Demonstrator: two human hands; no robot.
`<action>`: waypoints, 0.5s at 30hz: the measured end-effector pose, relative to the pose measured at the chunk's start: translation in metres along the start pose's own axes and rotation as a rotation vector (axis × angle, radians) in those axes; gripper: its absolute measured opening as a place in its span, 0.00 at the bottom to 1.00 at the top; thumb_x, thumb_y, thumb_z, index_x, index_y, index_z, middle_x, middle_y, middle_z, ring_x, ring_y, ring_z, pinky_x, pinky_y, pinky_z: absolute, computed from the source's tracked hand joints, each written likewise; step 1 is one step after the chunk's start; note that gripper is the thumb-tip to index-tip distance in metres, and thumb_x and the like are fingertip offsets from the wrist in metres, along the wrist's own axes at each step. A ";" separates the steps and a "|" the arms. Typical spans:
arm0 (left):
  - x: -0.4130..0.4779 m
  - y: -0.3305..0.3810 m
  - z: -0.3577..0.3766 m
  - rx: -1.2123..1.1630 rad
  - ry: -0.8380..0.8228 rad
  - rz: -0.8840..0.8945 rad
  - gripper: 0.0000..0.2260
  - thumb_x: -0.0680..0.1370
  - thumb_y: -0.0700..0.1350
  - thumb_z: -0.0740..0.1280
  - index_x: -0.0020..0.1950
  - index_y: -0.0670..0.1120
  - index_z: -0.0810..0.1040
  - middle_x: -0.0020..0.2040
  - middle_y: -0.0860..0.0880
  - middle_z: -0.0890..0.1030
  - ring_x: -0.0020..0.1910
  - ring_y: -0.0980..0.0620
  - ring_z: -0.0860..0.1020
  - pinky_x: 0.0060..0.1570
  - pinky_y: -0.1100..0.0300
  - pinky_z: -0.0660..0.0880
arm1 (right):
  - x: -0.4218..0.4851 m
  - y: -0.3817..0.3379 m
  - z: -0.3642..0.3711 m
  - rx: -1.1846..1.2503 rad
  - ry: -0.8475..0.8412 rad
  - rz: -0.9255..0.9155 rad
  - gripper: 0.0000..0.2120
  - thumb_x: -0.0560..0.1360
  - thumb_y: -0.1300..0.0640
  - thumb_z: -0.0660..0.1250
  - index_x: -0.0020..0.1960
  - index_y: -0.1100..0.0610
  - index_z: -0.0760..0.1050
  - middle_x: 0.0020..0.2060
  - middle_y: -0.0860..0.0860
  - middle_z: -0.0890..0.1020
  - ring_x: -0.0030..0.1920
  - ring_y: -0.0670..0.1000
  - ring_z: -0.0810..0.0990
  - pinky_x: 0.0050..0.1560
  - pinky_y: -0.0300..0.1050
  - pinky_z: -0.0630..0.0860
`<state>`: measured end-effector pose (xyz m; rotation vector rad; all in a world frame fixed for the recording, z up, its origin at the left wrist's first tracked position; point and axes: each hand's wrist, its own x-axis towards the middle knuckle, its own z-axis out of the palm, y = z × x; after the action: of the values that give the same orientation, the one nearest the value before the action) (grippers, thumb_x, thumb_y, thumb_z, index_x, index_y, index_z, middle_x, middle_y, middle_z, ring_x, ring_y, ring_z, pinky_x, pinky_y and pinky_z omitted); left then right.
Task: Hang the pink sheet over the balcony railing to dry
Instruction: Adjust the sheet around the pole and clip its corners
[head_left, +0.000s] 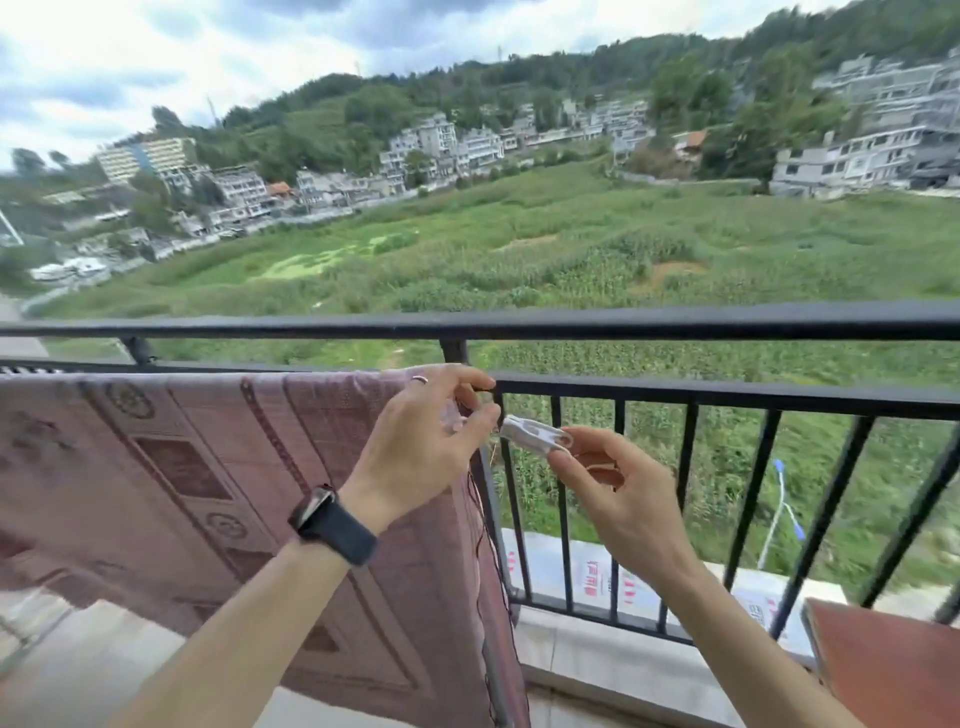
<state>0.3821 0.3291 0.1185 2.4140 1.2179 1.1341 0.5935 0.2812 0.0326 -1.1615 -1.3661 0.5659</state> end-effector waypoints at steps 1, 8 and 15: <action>0.008 -0.002 -0.011 0.107 0.050 0.009 0.13 0.77 0.55 0.70 0.61 0.59 0.75 0.53 0.60 0.78 0.44 0.60 0.78 0.46 0.66 0.73 | 0.006 0.000 0.000 -0.023 -0.005 -0.010 0.14 0.74 0.49 0.74 0.58 0.50 0.81 0.45 0.42 0.85 0.45 0.41 0.83 0.47 0.35 0.80; 0.065 -0.009 -0.048 0.517 -0.310 -0.145 0.10 0.77 0.55 0.70 0.58 0.58 0.81 0.58 0.55 0.81 0.56 0.53 0.79 0.54 0.52 0.76 | 0.036 -0.002 0.008 -0.144 -0.052 -0.043 0.11 0.74 0.50 0.75 0.55 0.51 0.85 0.39 0.40 0.85 0.41 0.39 0.82 0.44 0.38 0.81; 0.072 -0.004 -0.045 0.433 -0.276 -0.058 0.03 0.75 0.53 0.74 0.45 0.61 0.80 0.46 0.59 0.82 0.47 0.59 0.78 0.49 0.58 0.75 | 0.063 -0.018 0.025 -0.116 -0.050 -0.086 0.08 0.74 0.52 0.75 0.52 0.53 0.86 0.35 0.42 0.84 0.32 0.38 0.79 0.34 0.34 0.74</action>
<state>0.3732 0.3796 0.1867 2.6969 1.5489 0.5324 0.5766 0.3364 0.0723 -1.1822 -1.5007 0.4621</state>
